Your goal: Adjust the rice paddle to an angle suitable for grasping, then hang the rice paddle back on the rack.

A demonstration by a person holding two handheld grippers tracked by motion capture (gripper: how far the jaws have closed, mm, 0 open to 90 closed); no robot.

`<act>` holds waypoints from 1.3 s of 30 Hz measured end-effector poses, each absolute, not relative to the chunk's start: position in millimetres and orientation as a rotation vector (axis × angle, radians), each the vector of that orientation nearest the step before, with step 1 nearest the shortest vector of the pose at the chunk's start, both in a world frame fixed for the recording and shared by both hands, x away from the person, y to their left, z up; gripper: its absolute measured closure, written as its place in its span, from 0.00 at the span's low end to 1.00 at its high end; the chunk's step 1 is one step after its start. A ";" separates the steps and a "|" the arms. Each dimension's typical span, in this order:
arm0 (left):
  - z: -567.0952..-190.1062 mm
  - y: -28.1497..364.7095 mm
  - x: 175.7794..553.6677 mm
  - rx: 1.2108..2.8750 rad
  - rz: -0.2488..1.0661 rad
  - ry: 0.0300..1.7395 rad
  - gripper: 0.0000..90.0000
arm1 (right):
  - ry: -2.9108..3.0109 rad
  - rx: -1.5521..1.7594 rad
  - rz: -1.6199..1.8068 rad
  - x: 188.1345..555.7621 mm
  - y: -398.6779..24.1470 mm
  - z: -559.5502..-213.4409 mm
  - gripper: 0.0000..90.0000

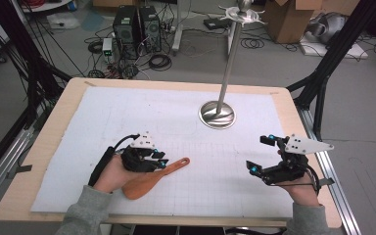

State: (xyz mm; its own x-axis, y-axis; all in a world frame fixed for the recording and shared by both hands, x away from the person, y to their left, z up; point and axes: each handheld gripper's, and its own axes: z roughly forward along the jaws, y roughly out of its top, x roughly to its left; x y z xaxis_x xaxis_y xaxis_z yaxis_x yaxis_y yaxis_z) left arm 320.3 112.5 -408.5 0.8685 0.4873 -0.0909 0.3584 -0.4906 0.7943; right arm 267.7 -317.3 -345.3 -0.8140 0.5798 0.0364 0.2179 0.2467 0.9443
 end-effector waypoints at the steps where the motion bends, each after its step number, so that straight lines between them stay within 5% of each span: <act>1: -408.5 112.5 320.3 2.136 0.182 0.610 0.65 | 2.204 0.736 1.589 267.7 -317.3 -345.3 0.01; 10: -403.7 107.5 317.1 2.133 0.150 0.588 0.22 | 2.191 0.737 1.594 265.8 -321.5 -343.7 0.01; 39: -410.5 95.6 312.4 2.214 0.195 0.667 0.21 | 2.202 0.723 1.600 268.8 -317.1 -343.7 0.01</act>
State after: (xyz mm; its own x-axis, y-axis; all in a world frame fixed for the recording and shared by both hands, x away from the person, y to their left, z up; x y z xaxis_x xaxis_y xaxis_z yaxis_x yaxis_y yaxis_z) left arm 312.4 95.6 -410.5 0.8494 0.5224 -0.0756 0.3996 -0.5428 0.7387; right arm 268.8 -317.1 -343.7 -0.8192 0.5725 0.0342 0.2094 0.2430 0.9471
